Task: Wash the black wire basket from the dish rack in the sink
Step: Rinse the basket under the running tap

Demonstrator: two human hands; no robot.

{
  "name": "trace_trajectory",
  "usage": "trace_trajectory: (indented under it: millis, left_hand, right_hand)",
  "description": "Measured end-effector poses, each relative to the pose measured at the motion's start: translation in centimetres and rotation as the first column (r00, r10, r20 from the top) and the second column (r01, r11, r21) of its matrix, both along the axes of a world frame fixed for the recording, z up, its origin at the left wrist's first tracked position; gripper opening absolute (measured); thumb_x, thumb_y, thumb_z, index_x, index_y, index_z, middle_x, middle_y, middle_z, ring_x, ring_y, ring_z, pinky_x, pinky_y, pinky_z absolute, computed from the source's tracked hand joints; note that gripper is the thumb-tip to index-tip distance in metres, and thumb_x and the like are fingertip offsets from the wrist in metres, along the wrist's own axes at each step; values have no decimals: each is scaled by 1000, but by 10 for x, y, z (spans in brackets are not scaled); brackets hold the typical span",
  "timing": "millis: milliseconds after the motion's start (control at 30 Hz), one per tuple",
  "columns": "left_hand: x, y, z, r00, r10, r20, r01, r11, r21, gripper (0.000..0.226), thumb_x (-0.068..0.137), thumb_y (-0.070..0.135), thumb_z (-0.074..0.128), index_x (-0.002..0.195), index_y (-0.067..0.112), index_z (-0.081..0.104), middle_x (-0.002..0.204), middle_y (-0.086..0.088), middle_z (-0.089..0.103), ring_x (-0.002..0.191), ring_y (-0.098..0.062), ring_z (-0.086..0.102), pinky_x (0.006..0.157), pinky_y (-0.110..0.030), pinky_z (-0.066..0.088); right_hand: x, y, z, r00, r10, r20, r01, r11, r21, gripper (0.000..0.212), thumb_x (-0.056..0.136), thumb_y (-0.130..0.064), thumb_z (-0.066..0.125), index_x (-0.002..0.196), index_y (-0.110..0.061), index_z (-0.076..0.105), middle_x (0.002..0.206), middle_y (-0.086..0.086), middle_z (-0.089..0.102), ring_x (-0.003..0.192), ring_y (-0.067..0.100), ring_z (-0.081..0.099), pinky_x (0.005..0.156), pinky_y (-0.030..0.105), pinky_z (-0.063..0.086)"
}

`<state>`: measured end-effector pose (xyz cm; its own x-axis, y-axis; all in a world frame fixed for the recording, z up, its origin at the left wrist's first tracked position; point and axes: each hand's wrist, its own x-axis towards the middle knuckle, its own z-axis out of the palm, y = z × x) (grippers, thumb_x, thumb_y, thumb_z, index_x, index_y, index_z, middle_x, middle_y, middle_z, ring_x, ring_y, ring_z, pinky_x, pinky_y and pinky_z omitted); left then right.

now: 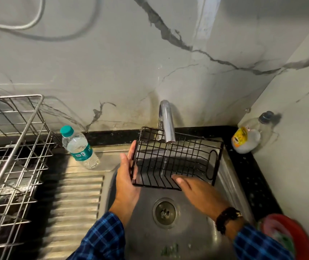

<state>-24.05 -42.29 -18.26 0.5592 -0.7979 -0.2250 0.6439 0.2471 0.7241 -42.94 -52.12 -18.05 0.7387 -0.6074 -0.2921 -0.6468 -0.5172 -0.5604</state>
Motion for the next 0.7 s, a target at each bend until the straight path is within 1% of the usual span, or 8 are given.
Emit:
trace_trajectory:
  millis: [67, 167, 267, 400, 533, 633, 667, 700]
  left_hand:
    - [-8, 5, -4, 994, 2, -108, 1, 1000, 28, 64, 104, 57, 34, 153, 17, 42, 158, -3, 31, 105, -22, 72, 94, -41, 56]
    - [-8, 15, -19, 990, 32, -137, -22, 997, 79, 74, 96, 65, 47, 151, 16, 45, 96, 5, 75, 126, -40, 59, 113, -56, 39]
    - [-12, 24, -21, 995, 64, -78, -56, 993, 102, 65, 100, 60, 41, 144, 14, 53, 57, 10, 63, 68, -14, 69, 89, -40, 51]
    - [-15, 31, -21, 999, 24, -34, -19, 990, 138, 52, 102, 50, 41, 119, 11, 71, 79, 2, 72, 76, -11, 66, 78, -25, 54]
    - [-28, 33, -18, 998, -51, -47, 59, 978, 201, 60, 89, 52, 64, 134, 13, 65, 122, -8, 68, 105, -16, 61, 94, -33, 42]
    - [-40, 33, -21, 996, -76, -56, 88, 965, 248, 58, 92, 49, 64, 136, 11, 63, 131, -9, 67, 117, -20, 59, 102, -36, 40]
    - [-39, 34, -22, 996, -60, -67, 75, 963, 260, 57, 92, 49, 63, 136, 12, 63, 133, -10, 66, 121, -21, 59, 107, -38, 39]
    - [-38, 37, -22, 996, -26, -86, 48, 961, 273, 55, 92, 47, 62, 134, 13, 65, 130, -8, 68, 119, -19, 62, 105, -35, 43]
  right_hand:
    - [-4, -2, -3, 998, -26, -52, 21, 996, -89, 47, 104, -57, 25, 113, -39, 67, 98, -19, 69, 89, 0, 63, 71, 16, 46]
    - [2, -9, -12, 963, -267, 44, 265, 963, 47, 44, 99, -56, 41, 87, -26, 71, 72, -3, 68, 69, 10, 64, 68, 37, 55]
    - [14, -19, -7, 837, -543, 72, 519, 828, 213, 36, 97, -48, 50, 82, -19, 67, 77, 5, 71, 75, 22, 69, 72, 44, 59]
    - [35, -21, 15, 911, -368, -187, 310, 909, -279, 30, 99, -45, 46, 91, -22, 63, 87, -1, 66, 81, 19, 64, 65, 30, 48]
    - [76, -16, 28, 996, -47, -77, 32, 982, -187, 19, 96, -41, 53, 97, -25, 62, 95, -1, 65, 91, 20, 62, 78, 34, 52]
    - [96, -7, 28, 993, -85, 86, 79, 994, 78, 15, 96, -34, 55, 97, -22, 65, 100, 1, 69, 95, 19, 63, 85, 33, 51]
    - [93, -8, 26, 954, -271, 126, 209, 906, 368, 18, 99, -31, 55, 103, -19, 67, 102, 1, 69, 96, 17, 63, 86, 33, 50]
    - [87, -11, 25, 870, -483, 99, 298, 676, 674, 20, 100, -28, 54, 109, -15, 68, 102, 1, 70, 95, 16, 62, 86, 34, 49]
